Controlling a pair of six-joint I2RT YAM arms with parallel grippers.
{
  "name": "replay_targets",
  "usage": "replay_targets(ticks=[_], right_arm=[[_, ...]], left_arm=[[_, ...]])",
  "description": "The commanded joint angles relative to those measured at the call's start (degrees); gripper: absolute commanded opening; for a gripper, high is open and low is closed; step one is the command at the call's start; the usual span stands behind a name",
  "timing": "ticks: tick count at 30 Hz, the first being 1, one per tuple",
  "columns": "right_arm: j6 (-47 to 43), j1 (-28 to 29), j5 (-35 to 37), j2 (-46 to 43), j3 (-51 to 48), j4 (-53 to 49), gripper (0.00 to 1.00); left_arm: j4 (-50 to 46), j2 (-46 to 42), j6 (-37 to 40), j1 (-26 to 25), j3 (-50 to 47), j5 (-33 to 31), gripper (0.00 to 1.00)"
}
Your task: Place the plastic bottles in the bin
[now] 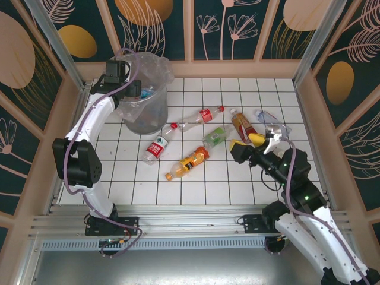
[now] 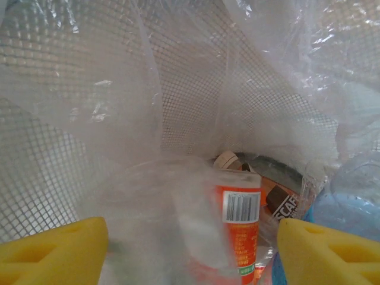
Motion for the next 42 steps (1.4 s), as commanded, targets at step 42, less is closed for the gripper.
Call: replay_targets(ticks=[42], right_arm=[[25.8,-8.7,11.7,39.5,8.8,-3.5,0.85]], left_arm=[[29.4,-39.2,-19.8,-18.6,-41.5,58.3,0.99]])
